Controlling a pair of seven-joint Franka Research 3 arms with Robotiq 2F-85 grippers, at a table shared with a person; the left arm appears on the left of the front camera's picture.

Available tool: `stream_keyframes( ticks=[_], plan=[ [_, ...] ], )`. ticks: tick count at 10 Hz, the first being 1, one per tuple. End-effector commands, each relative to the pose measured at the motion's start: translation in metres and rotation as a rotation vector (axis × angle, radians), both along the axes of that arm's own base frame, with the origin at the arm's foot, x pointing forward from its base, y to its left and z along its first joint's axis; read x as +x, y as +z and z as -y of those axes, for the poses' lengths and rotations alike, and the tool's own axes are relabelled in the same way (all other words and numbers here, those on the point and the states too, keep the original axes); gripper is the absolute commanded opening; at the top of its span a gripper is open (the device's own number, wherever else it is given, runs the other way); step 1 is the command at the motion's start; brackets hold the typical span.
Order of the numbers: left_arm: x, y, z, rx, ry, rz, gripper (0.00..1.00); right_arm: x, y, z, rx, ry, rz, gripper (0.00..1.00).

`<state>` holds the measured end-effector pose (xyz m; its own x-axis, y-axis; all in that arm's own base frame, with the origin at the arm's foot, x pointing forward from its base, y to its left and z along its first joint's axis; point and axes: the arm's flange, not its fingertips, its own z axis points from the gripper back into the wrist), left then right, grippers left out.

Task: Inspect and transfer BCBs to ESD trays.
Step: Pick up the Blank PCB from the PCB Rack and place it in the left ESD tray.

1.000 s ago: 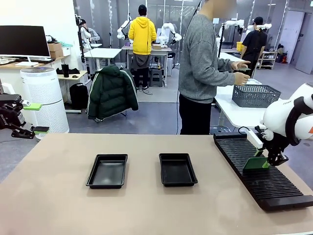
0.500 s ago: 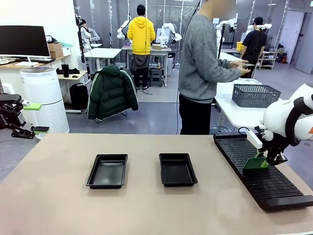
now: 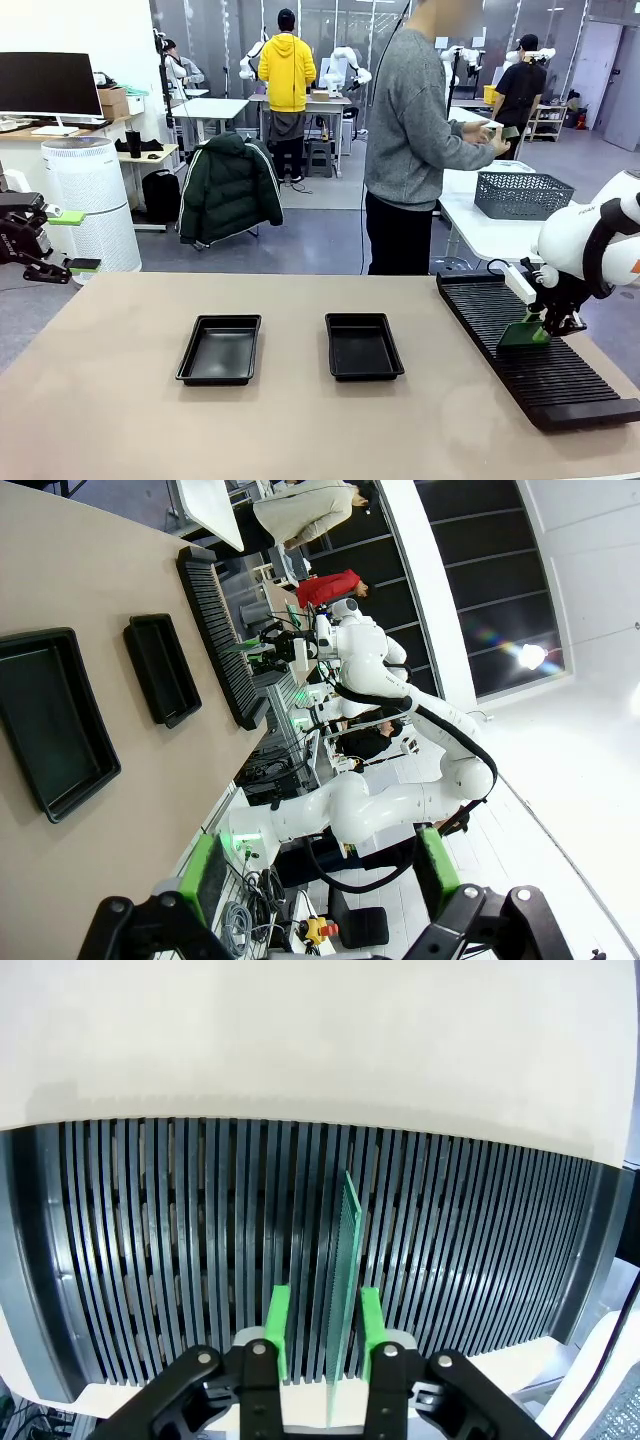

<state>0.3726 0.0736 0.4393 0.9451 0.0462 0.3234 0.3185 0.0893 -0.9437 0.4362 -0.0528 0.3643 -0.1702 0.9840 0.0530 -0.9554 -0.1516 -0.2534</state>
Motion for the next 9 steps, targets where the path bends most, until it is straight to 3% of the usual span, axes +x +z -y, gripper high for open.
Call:
stream_keyframes(
  ticks=[1,2,3,4,5,6,7,8,9],
  plan=[
    [-0.0005,0.0007,0.0002,-0.001,0.000,-0.001,1.00,-0.0001,-0.0024,-0.0038,-0.003,-0.017,0.013,0.31],
    [-0.0005,0.0007,0.0002,-0.001,0.000,-0.001,1.00,0.0003,-0.0021,-0.0038,-0.003,-0.017,0.013,0.22],
    [-0.0005,0.0007,0.0002,-0.001,0.000,-0.001,1.00,0.0008,-0.0021,-0.0035,-0.004,-0.018,0.012,0.26],
    [-0.0005,0.0007,0.0002,-0.001,0.000,-0.001,1.00,0.0014,-0.0022,-0.0034,-0.003,-0.019,0.010,0.16],
    [-0.0005,0.0007,0.0002,-0.001,0.000,-0.001,1.00,0.0020,-0.0024,-0.0033,-0.001,-0.018,0.009,0.20],
    [-0.0005,0.0007,0.0002,-0.001,0.000,-0.001,1.00,0.0027,-0.0023,-0.0032,-0.002,-0.018,0.009,0.08],
    [-0.0005,0.0007,0.0002,-0.001,0.000,-0.001,1.00,0.0035,-0.0027,-0.0027,-0.001,-0.019,0.007,0.12],
    [-0.0005,0.0007,0.0002,-0.001,0.000,-0.001,1.00,0.0041,-0.0030,-0.0022,0.001,-0.020,0.005,0.00],
    [-0.0005,0.0007,0.0002,-0.001,0.000,-0.001,1.00,0.0047,-0.0034,-0.0018,0.001,-0.021,0.004,0.02]
  ],
)
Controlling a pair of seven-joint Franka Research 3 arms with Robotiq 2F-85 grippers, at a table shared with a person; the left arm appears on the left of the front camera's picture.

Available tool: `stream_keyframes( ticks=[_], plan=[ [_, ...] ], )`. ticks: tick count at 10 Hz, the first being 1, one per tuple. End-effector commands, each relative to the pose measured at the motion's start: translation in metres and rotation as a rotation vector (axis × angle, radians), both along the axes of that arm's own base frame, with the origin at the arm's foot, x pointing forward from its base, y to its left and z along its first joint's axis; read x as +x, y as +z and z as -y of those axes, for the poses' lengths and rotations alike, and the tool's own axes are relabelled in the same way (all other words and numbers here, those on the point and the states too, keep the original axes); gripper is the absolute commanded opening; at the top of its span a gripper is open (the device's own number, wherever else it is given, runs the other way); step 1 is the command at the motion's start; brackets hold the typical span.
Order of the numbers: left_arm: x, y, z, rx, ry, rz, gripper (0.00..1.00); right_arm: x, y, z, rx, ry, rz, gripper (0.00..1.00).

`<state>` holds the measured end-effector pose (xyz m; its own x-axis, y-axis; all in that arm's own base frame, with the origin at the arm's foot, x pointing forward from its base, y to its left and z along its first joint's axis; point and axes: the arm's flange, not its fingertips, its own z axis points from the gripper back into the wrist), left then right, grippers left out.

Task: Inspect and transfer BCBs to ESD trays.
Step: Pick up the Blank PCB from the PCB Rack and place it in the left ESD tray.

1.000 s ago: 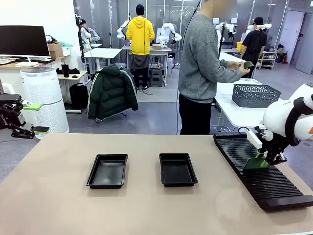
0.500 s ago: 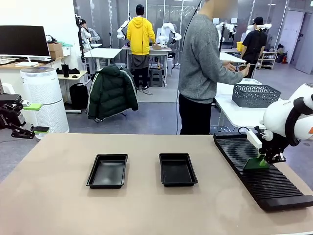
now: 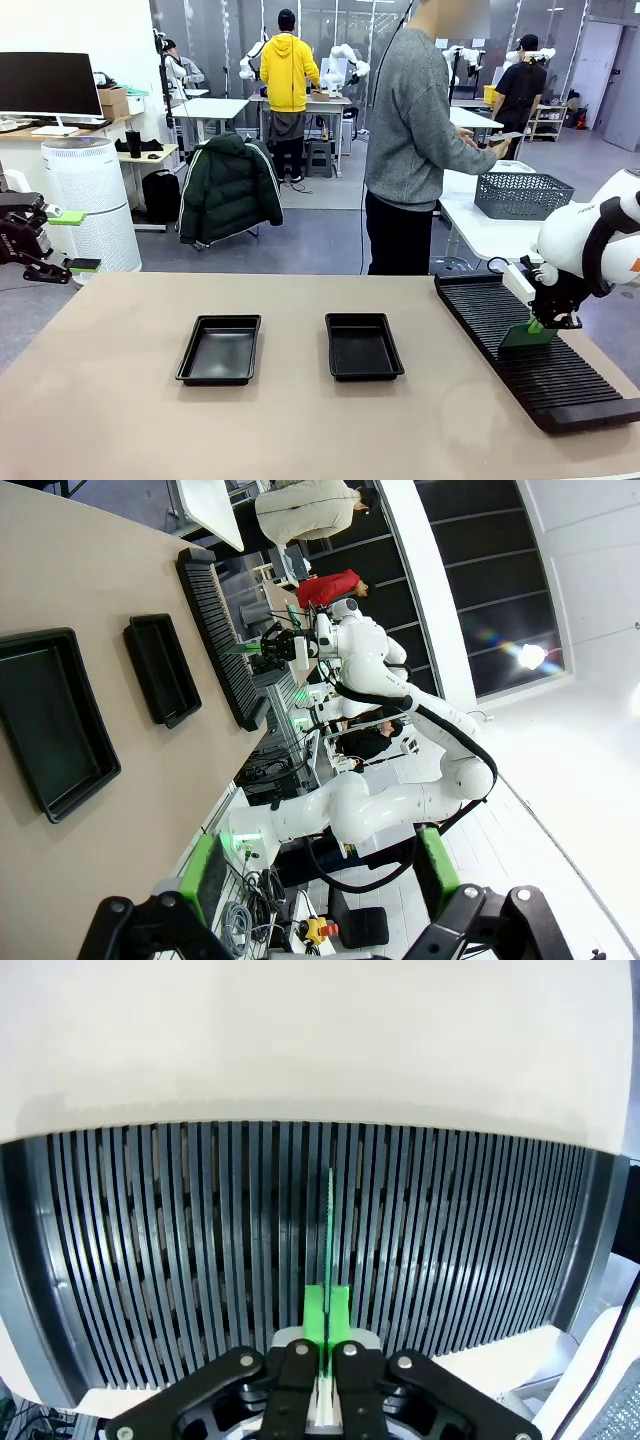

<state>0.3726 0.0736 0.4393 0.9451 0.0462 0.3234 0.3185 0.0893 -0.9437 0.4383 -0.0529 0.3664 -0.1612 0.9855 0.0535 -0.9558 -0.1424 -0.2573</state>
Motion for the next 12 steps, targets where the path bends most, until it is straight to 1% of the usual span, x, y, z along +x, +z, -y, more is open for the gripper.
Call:
stream_keyframes(
  ticks=[1,4,5,6,12],
  plan=[
    [-0.0005,0.0007,0.0002,-0.001,0.000,-0.001,1.00,0.0036,-0.0056,-0.0019,-0.001,-0.010,-0.002,0.00],
    [-0.0005,0.0007,0.0002,-0.001,0.000,-0.001,1.00,0.0076,-0.0055,-0.0027,0.000,-0.022,-0.008,0.00],
    [-0.0005,0.0007,0.0002,-0.001,0.000,-0.001,1.00,0.0101,-0.0037,-0.0031,0.001,-0.040,-0.022,0.00],
    [-0.0005,0.0007,0.0002,-0.001,0.000,-0.001,1.00,0.0010,-0.0002,0.0002,0.001,-0.006,-0.002,0.00],
    [-0.0005,0.0007,0.0002,-0.001,0.000,-0.001,1.00,0.0010,-0.0002,0.0002,0.001,-0.006,-0.002,0.00]
  ],
)
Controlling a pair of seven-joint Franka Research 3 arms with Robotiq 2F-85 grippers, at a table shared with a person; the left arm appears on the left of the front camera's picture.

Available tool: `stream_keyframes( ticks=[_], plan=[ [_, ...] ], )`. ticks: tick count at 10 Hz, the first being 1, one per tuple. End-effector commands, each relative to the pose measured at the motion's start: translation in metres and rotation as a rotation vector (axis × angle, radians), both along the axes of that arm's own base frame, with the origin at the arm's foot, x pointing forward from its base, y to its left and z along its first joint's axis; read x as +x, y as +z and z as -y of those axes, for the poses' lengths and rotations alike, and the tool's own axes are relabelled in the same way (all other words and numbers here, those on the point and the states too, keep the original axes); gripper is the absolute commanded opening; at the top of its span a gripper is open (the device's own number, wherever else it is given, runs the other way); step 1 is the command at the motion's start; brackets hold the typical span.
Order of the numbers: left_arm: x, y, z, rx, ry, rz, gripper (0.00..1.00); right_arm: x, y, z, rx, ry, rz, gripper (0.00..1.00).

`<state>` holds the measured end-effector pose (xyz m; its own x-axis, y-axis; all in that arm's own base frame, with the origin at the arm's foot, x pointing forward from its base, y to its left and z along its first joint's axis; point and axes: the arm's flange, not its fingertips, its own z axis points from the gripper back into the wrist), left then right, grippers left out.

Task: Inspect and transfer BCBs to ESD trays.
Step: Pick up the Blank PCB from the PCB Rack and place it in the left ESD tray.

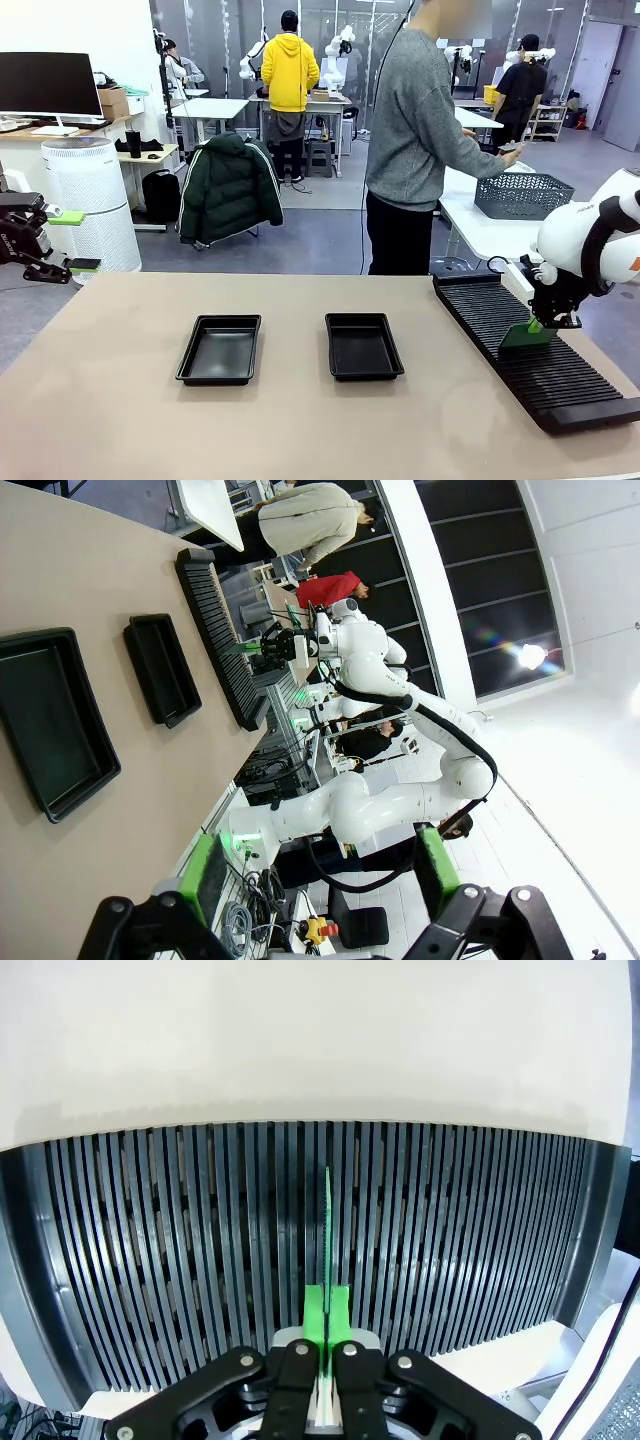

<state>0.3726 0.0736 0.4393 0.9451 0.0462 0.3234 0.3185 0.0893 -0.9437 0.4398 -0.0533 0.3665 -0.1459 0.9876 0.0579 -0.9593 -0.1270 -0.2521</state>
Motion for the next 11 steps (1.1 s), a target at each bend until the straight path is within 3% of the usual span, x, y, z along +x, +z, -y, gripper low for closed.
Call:
stream_keyframes(
  ticks=[1,9,11],
  plan=[
    [0.000,0.001,0.000,-0.002,0.000,-0.001,1.00,0.000,0.000,0.000,0.000,0.000,0.000,0.02],
    [0.000,0.001,0.000,-0.002,0.000,-0.001,1.00,0.024,0.018,0.000,-0.021,-0.001,-0.100,0.02],
    [0.000,0.001,0.000,-0.002,0.000,-0.001,1.00,0.018,0.038,0.000,-0.021,-0.026,-0.110,0.02]
  ],
)
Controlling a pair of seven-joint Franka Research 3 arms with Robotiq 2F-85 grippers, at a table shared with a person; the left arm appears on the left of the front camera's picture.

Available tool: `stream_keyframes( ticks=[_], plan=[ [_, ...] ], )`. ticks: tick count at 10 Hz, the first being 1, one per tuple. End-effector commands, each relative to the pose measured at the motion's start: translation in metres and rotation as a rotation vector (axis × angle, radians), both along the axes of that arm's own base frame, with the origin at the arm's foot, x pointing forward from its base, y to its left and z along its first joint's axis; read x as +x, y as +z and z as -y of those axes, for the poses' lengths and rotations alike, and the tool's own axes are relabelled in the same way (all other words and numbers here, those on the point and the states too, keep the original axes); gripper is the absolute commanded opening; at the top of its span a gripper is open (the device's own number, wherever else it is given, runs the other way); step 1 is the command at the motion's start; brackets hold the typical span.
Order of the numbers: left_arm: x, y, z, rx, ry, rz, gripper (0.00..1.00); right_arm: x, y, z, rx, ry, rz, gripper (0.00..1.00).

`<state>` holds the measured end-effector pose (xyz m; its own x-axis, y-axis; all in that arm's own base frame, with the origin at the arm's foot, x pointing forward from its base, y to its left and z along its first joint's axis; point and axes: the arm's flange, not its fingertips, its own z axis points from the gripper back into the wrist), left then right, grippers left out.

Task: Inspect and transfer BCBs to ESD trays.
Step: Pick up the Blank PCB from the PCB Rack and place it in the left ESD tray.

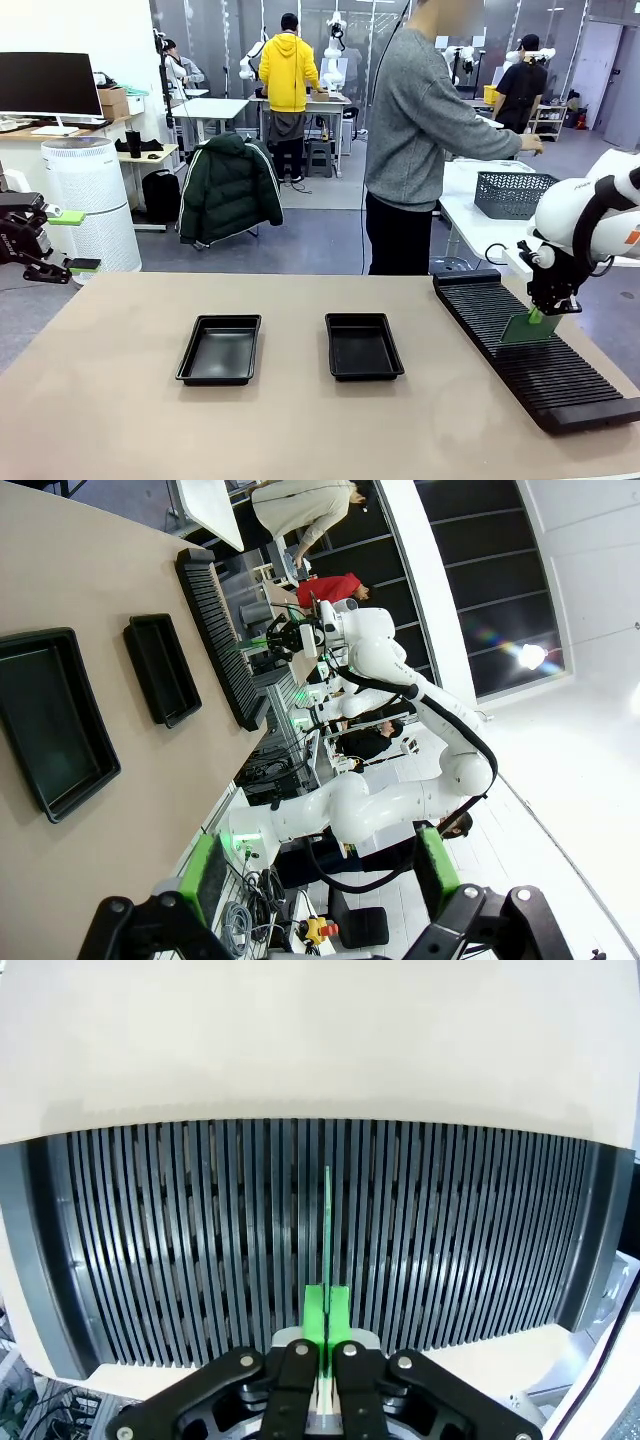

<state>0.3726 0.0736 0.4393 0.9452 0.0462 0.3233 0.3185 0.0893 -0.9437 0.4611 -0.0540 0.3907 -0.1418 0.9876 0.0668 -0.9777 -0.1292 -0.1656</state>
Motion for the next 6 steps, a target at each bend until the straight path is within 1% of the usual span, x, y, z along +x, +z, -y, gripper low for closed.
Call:
stream_keyframes(
  ticks=[1,2,3,6],
  plan=[
    [0.000,0.001,0.000,-0.001,0.000,-0.001,1.00,-0.009,0.032,-0.003,-0.031,-0.051,-0.025,0.02],
    [0.000,0.001,0.000,-0.001,0.000,-0.001,1.00,-0.016,0.054,-0.006,-0.041,-0.080,-0.032,0.02],
    [0.000,0.001,0.000,-0.001,0.000,-0.001,1.00,-0.024,0.082,-0.010,-0.047,-0.105,-0.042,0.02],
    [0.000,0.001,0.000,-0.001,0.000,-0.001,1.00,-0.038,0.148,-0.019,-0.074,-0.136,-0.028,0.02]
  ],
)
